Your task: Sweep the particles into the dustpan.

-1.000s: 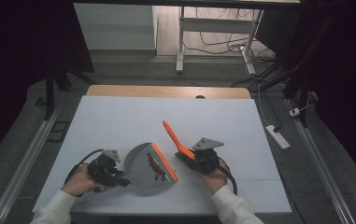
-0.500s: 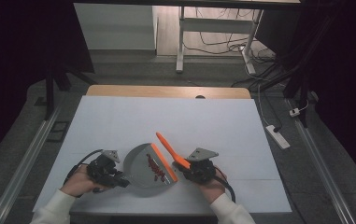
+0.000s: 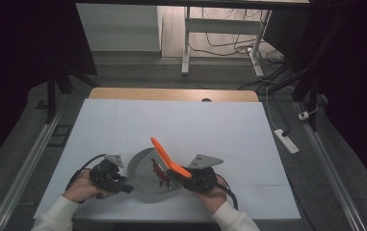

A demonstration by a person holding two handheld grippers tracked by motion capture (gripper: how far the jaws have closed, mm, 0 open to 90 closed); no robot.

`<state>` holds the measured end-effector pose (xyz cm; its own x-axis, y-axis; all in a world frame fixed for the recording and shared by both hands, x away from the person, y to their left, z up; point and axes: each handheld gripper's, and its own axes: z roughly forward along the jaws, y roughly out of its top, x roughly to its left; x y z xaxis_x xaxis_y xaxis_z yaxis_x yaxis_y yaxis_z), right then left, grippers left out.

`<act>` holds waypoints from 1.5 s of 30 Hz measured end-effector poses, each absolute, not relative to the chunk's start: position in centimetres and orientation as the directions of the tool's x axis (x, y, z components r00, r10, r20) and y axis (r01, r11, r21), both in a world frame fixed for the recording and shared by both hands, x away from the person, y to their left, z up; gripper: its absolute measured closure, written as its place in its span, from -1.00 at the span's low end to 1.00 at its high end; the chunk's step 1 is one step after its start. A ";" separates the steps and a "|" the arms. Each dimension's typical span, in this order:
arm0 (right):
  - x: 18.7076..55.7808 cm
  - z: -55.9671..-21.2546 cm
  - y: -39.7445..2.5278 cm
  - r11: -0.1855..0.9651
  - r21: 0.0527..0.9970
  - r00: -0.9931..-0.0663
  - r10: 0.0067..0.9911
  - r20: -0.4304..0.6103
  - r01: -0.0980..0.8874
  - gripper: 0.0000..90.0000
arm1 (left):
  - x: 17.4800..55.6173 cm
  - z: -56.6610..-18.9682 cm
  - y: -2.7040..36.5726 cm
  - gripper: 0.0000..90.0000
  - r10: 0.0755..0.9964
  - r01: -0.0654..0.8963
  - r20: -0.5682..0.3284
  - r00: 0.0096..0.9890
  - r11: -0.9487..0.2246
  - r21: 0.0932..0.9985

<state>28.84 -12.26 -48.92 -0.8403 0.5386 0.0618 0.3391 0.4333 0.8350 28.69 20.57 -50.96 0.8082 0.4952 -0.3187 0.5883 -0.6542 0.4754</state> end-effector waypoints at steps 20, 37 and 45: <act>31.6 -47.8 -16.9 0.364 0.853 -0.776 0.626 0.073 0.374 0.55 | 28.7 -50.4 20.9 0.37 0.548 0.592 -0.267 0.793 -0.589 0.550; 32.1 -46.8 -18.4 0.367 0.853 -0.761 0.647 0.052 0.370 0.55 | 28.2 -50.0 21.6 0.37 0.612 0.636 -0.284 0.738 -0.489 0.597; 32.7 -46.5 -20.0 0.357 0.848 -0.749 0.659 0.068 0.392 0.55 | 27.5 -49.8 22.1 0.37 0.672 0.673 -0.299 0.678 -0.404 0.620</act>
